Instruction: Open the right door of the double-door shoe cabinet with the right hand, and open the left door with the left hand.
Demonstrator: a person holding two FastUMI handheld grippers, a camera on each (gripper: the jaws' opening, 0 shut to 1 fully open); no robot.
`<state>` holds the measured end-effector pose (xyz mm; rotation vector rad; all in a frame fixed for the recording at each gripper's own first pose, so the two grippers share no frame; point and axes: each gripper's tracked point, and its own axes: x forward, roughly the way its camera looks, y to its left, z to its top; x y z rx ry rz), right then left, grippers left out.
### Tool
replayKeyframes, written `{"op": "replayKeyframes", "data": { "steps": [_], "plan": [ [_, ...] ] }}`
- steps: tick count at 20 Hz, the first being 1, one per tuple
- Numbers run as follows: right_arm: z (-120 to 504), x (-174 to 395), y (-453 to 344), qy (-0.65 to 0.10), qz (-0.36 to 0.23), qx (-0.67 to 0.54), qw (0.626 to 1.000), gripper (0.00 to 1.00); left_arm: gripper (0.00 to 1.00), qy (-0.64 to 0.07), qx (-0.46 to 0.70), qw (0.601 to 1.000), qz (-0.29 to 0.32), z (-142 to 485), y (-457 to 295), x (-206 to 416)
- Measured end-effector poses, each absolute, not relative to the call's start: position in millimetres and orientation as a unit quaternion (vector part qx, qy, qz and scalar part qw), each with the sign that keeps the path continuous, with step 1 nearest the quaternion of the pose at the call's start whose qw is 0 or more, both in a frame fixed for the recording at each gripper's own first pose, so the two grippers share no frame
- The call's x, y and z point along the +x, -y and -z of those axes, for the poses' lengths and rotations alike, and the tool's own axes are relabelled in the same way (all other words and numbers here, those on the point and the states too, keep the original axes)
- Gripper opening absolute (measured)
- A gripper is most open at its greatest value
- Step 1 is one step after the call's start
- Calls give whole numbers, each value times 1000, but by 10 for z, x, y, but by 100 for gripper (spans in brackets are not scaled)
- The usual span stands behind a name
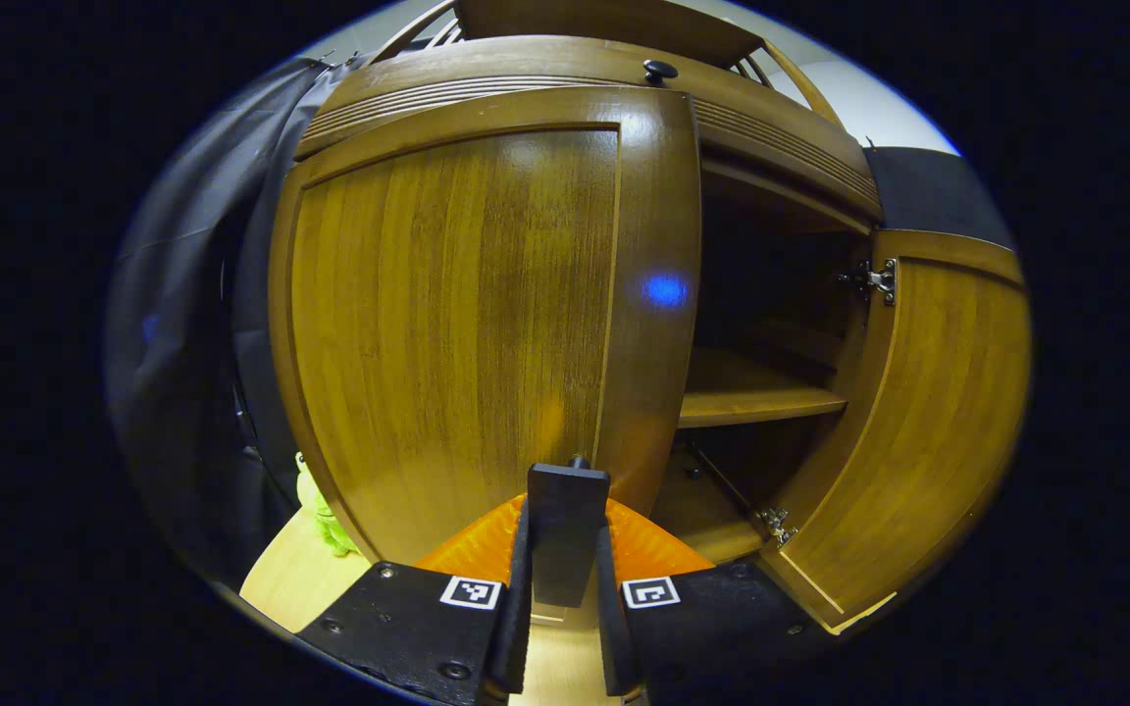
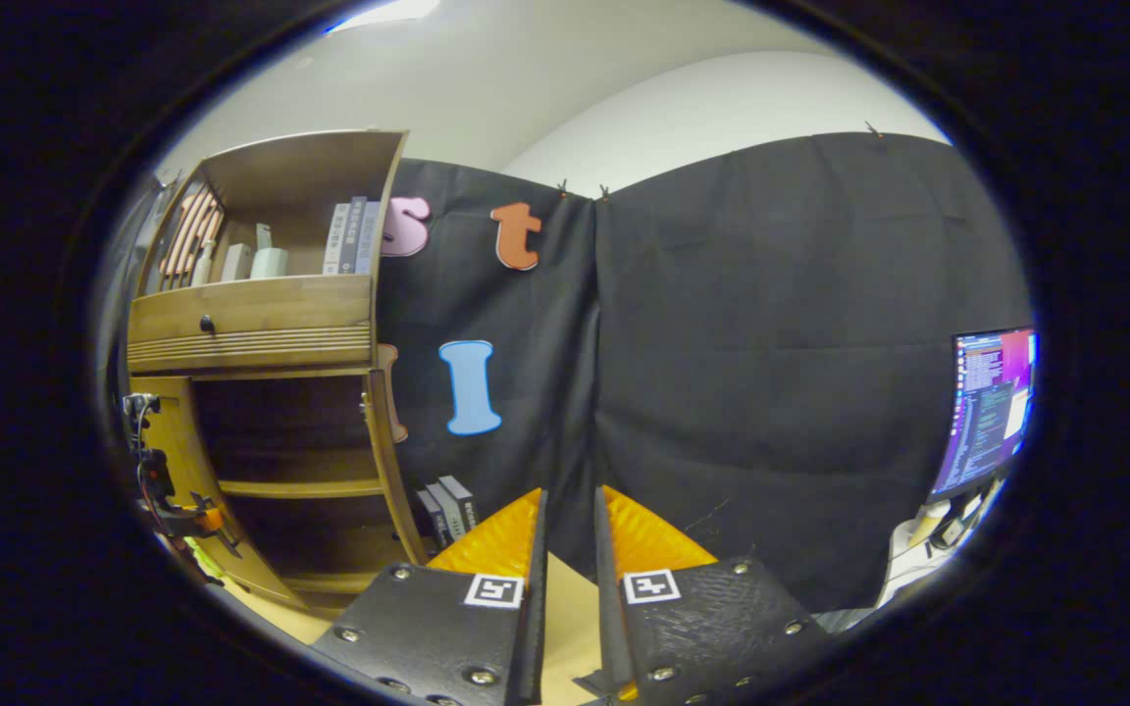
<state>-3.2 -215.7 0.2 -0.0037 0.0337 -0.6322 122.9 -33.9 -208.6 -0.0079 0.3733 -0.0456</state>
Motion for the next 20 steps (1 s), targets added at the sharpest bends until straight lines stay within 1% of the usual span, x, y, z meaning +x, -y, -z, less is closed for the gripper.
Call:
{"op": "replayKeyframes", "data": {
  "steps": [2, 3, 4, 7, 8, 9, 20],
  "plan": [
    [7, 52, 2071, -19, 294, -2, 956, 23, 31, -184, -7, 983, 20, 2061, 292, 1120],
    [12, 85, 2036, -20, 286, -2, 958, 23, 34, -183, -8, 983, 18, 2054, 271, 1076],
    [9, 122, 1991, -21, 276, -1, 961, 23, 31, -183, -10, 983, 15, 2051, 251, 1017],
    [-5, 230, 1870, -22, 248, -3, 968, 23, 30, -180, -15, 984, 7, 2028, 182, 879],
    [-17, 273, 1821, -22, 239, -5, 971, 23, 33, -178, -14, 984, 4, 2019, 159, 820],
    [-27, 313, 1779, -22, 229, -6, 973, 23, 29, -177, -13, 984, 2, 2010, 126, 764],
    [59, 770, 1120, -36, 116, -5, 993, 23, 24, -169, -14, 985, -41, 1898, -353, 209]
  ]
}}
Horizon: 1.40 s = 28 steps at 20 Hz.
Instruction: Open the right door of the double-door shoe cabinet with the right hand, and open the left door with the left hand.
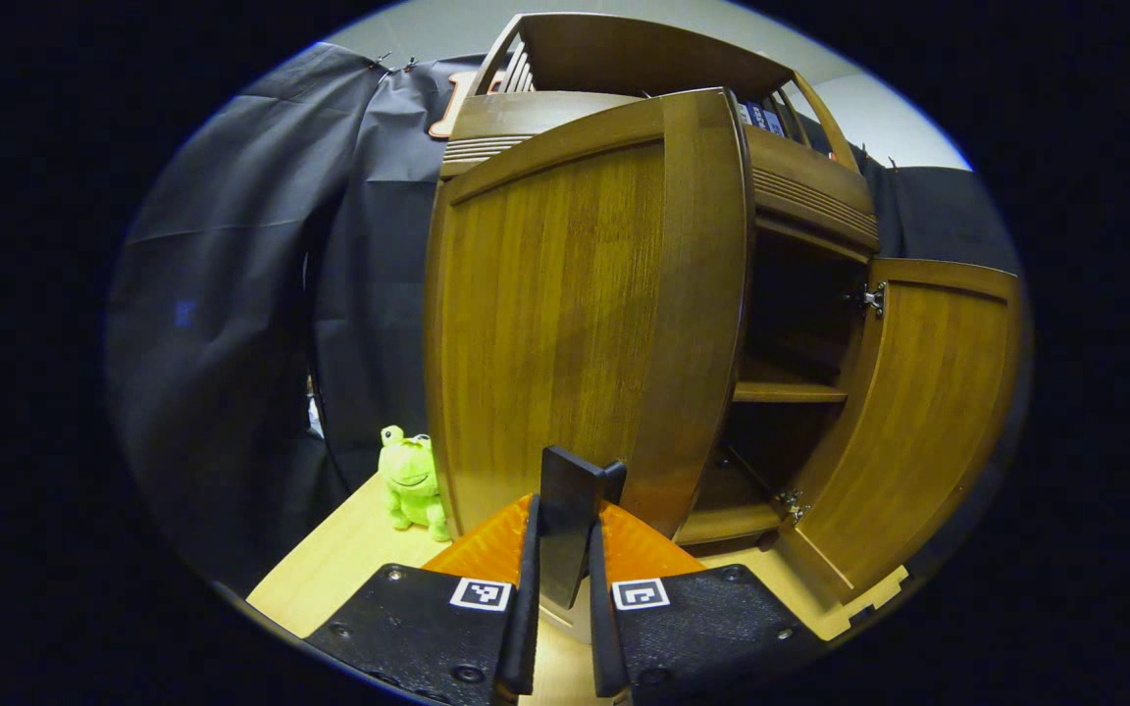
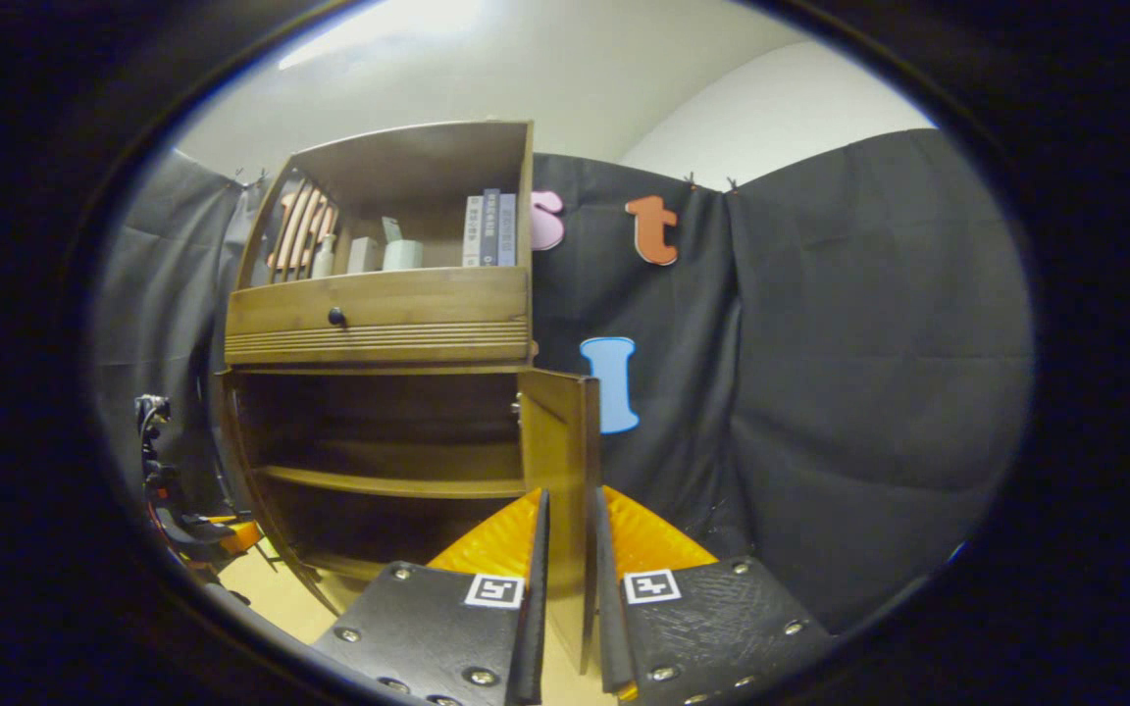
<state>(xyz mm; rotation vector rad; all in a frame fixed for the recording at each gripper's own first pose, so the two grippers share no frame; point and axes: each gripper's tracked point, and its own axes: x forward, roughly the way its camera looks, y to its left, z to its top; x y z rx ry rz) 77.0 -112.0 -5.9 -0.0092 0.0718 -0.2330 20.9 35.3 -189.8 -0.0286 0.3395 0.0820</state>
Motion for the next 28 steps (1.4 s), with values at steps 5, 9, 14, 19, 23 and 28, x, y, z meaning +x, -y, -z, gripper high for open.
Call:
{"op": "replayKeyframes", "data": {
  "steps": [5, 9, 14, 19, 23, 28],
  "plan": [
    [170, 949, 788, -43, 72, 8, 996, 23, 20, -173, 4, 984, -46, 1864, -517, 76],
    [270, 1047, 584, -48, 47, 12, 998, 23, 14, -173, 1, 983, -61, 1839, -656, -5],
    [376, 1214, 354, -55, 16, 24, 998, 23, 9, -170, 4, 981, -97, 1797, -997, -170],
    [481, 1358, 115, -62, -17, 28, 998, 23, 1, -162, -7, 976, -142, 1740, -1424, -335],
    [539, 1416, -29, -67, -35, 30, 997, 23, 1, -161, 0, 979, -124, 1767, -1517, -298],
    [616, 1513, -196, -76, -59, 37, 995, 23, 2, -169, -16, 981, -94, 1762, -1713, -333]
  ]
}}
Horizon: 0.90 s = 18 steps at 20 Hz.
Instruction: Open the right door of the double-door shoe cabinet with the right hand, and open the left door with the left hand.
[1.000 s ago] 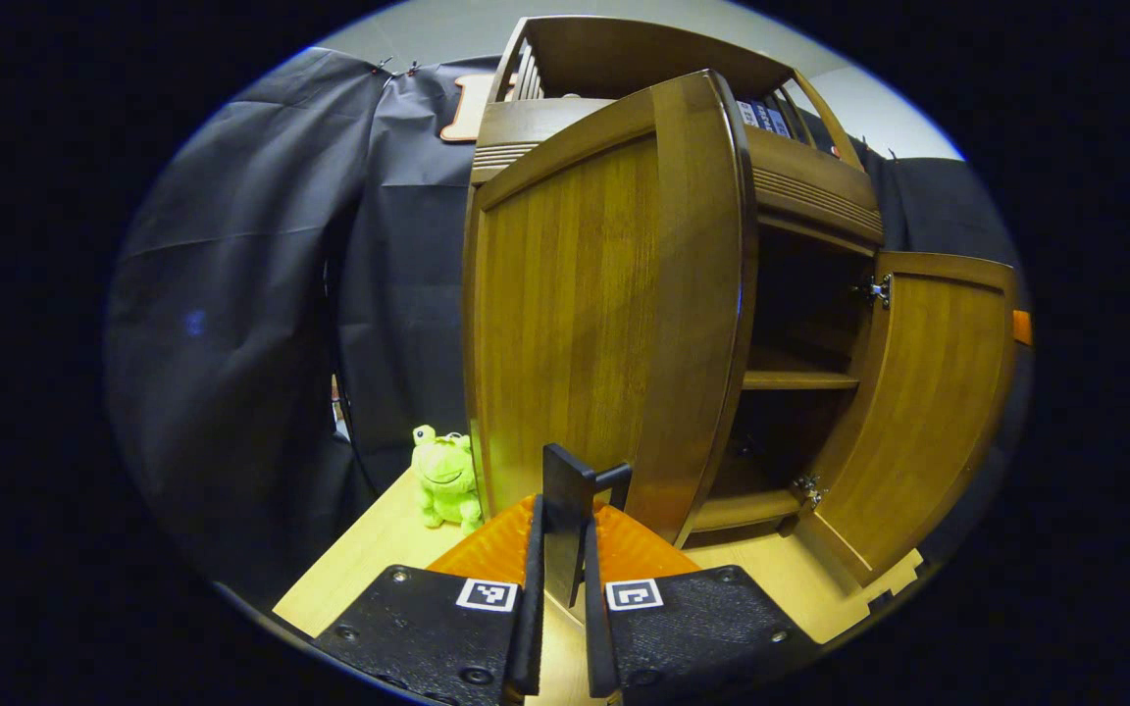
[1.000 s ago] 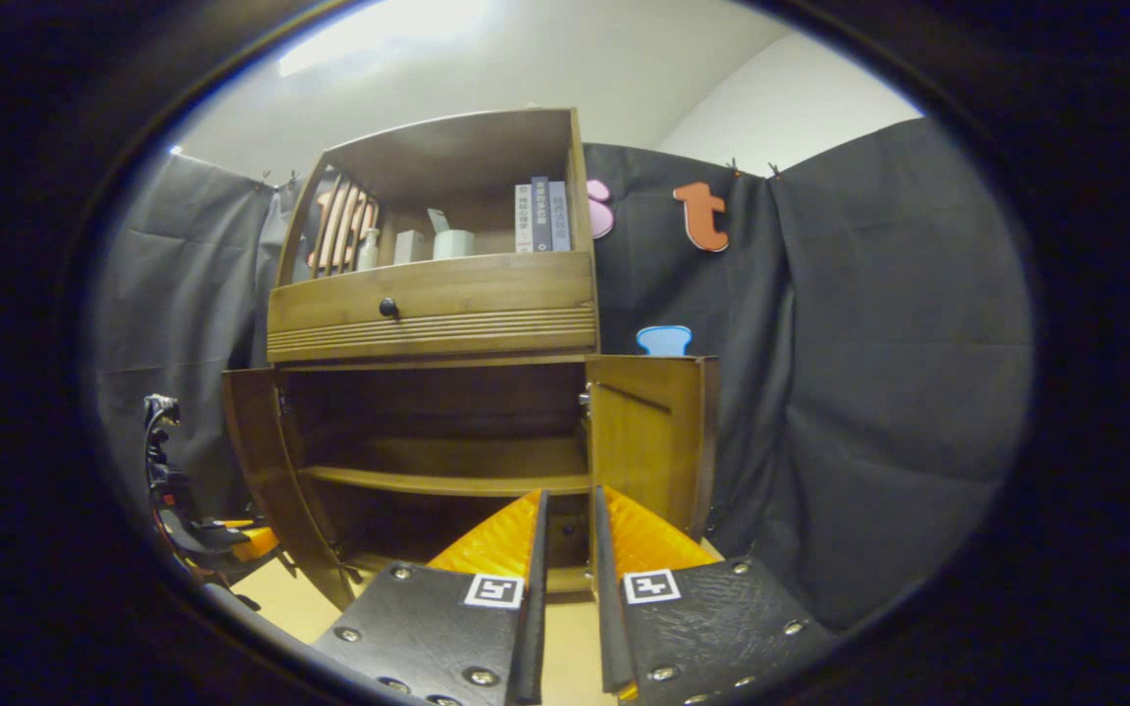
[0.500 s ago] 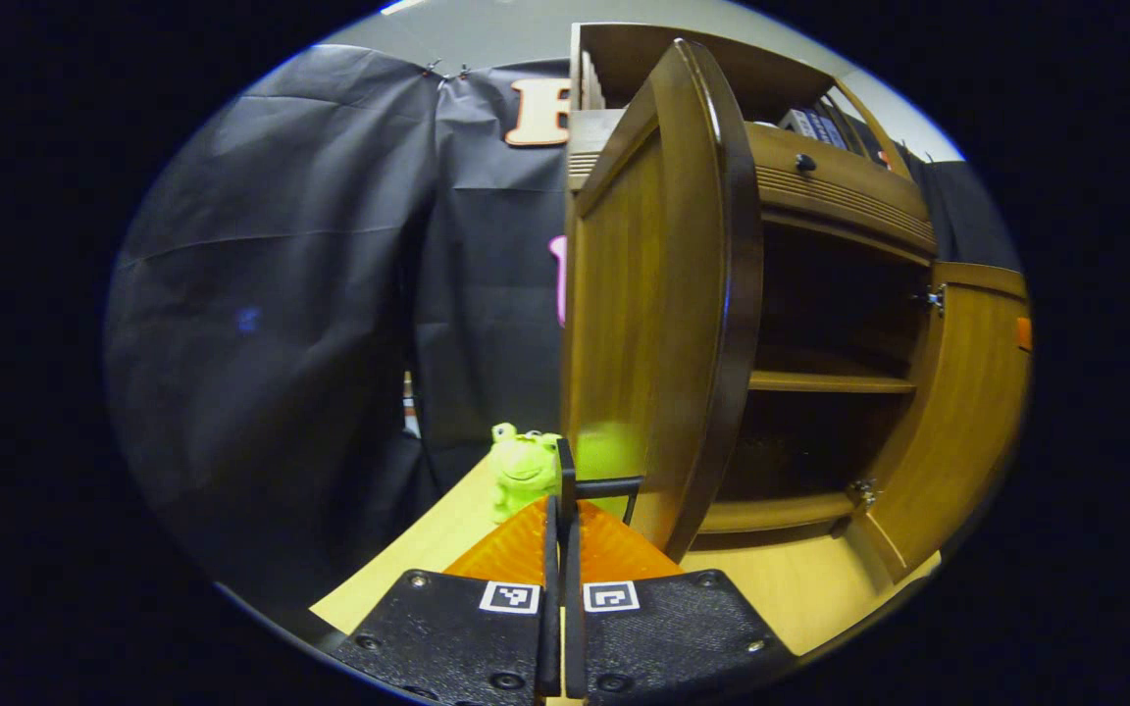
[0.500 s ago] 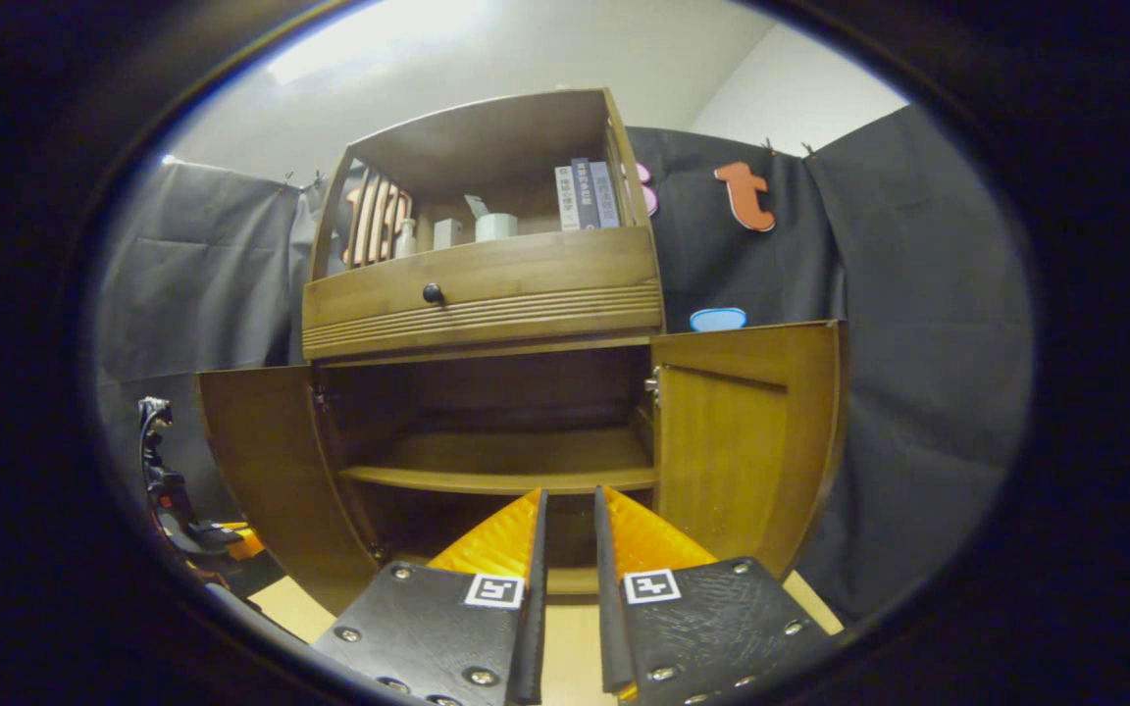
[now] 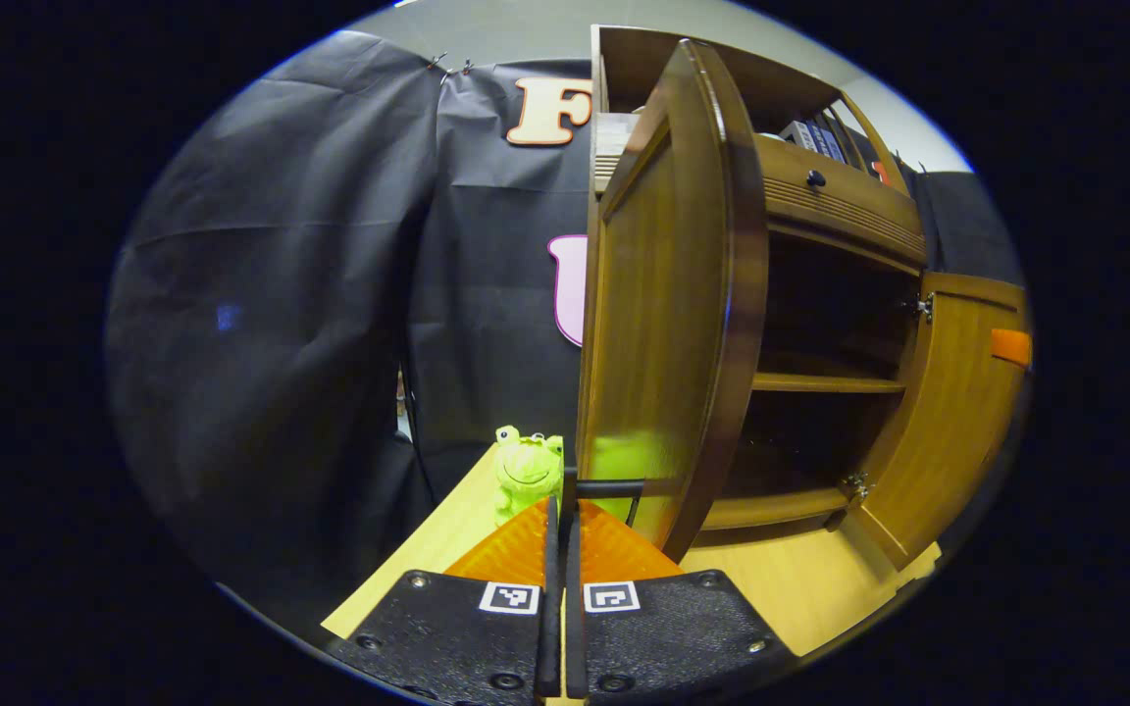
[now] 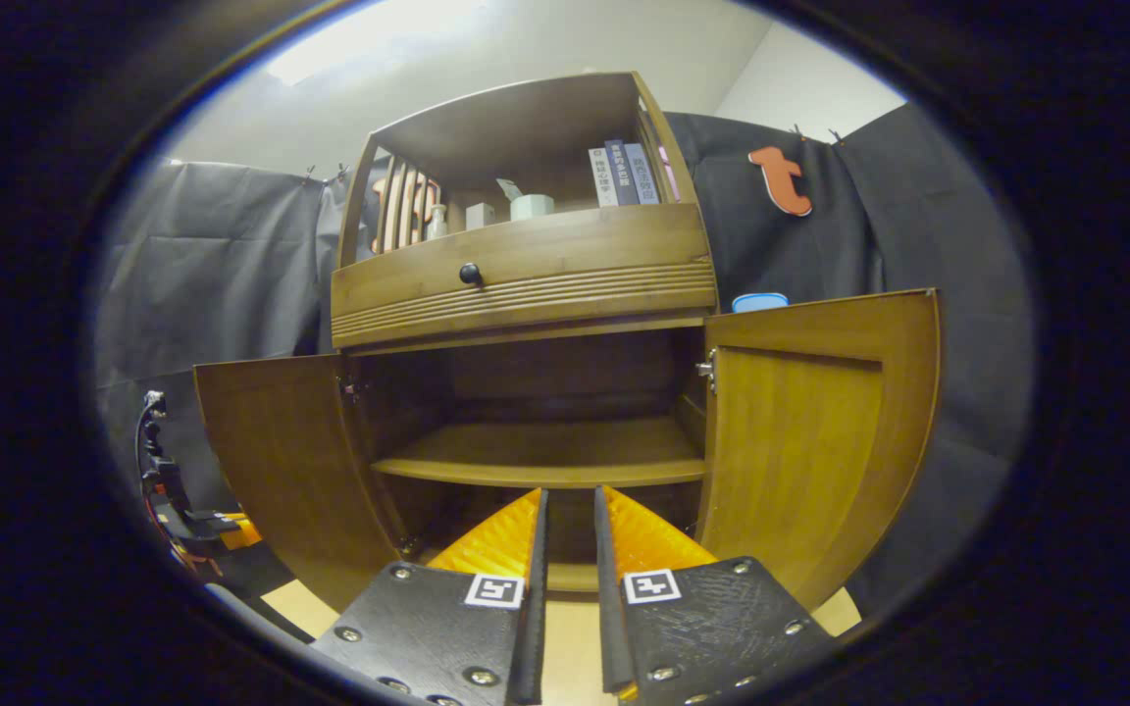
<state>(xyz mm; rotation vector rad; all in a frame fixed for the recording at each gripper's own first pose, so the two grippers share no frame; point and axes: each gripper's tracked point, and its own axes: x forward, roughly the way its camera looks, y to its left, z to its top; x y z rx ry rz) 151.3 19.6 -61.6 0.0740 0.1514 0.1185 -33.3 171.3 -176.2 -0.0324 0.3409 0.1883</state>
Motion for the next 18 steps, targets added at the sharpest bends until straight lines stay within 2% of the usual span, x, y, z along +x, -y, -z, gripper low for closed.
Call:
{"op": "replayKeyframes", "data": {
  "steps": [3, 6, 7, 8, 10, 11, 15, 18],
  "plan": [
    [645, 1570, -308, -77, -72, 41, 994, 23, 7, -173, -21, 980, -96, 1711, -1792, -410],
    [697, 1610, -444, -81, -87, 43, 992, 23, 16, -168, -17, 978, -124, 1697, -1922, -506],
    [720, 1623, -487, -82, -92, 43, 991, 23, 16, -169, -10, 976, -139, 1688, -2012, -552],
    [734, 1631, -524, -84, -97, 44, 991, 23, 7, -171, -6, 973, -154, 1680, -2109, -621],
    [728, 1707, -616, -89, -106, 48, 989, 23, 7, -171, -13, 971, -168, 1654, -2191, -714],
    [713, 1741, -662, -93, -109, 50, 988, 23, 16, -165, -26, 973, -160, 1625, -2146, -715],
    [709, 1783, -810, -100, -124, 57, 986, 23, 16, -155, -27, 974, -164, 1523, -2015, -775],
    [722, 1805, -861, -104, -131, 59, 984, 23, 16, -138, -22, 981, -135, 1320, -1692, -751]
  ]
}}
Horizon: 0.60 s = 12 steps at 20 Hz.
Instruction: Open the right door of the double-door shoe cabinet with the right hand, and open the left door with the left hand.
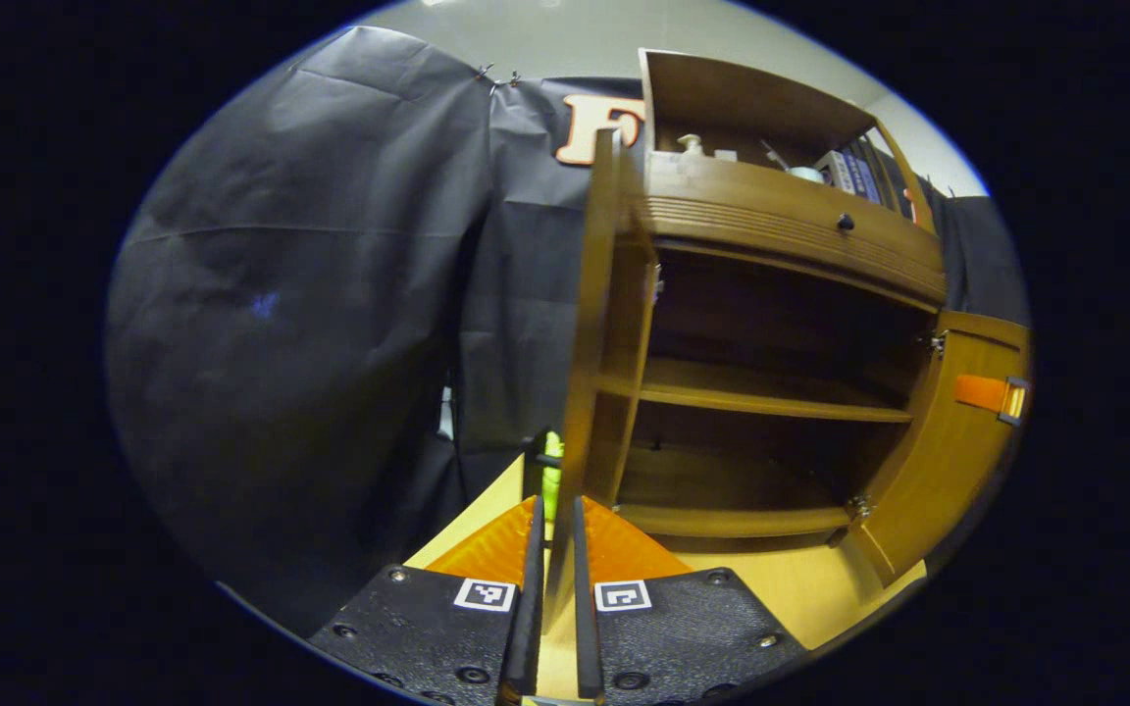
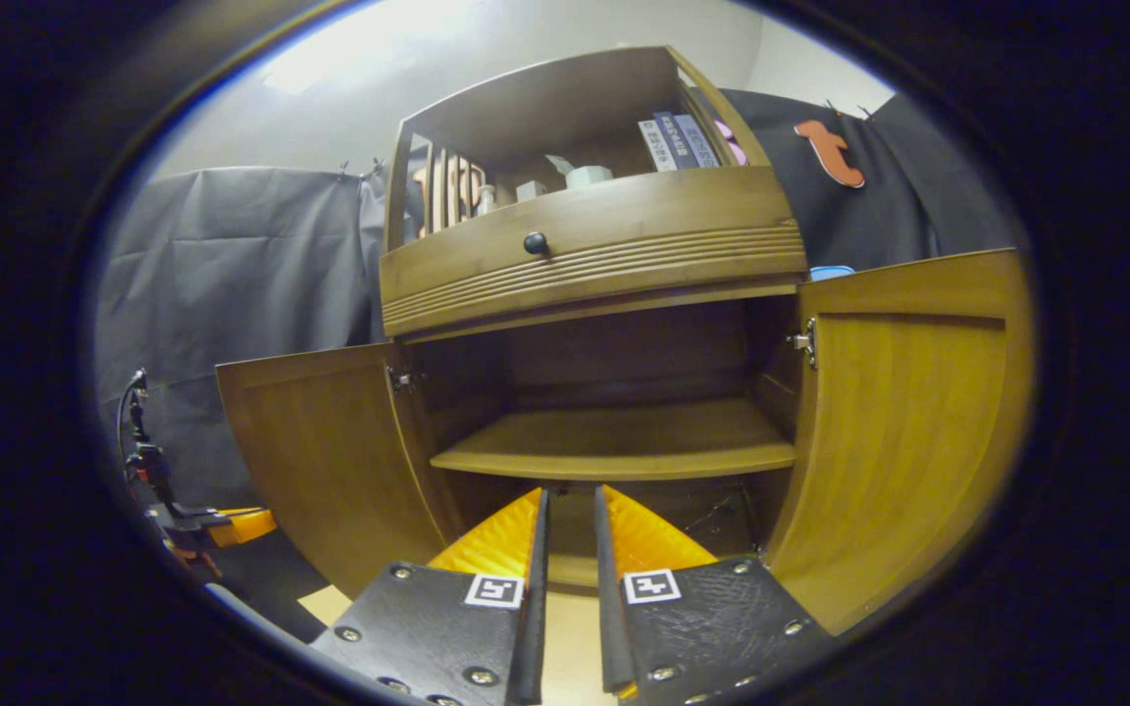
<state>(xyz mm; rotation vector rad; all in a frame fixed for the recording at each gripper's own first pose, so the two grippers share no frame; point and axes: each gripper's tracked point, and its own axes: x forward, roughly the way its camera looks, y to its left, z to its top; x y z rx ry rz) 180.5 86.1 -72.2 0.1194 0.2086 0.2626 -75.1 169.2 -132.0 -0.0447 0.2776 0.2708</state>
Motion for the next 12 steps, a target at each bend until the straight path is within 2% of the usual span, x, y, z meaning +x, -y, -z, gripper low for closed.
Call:
{"op": "replayKeyframes", "data": {
  "steps": [12],
  "plan": [
    [708, 1737, -458, -98, -87, 54, 990, 23, 16, -90, 11, 995, -44, 706, -836, -382]
  ]
}}
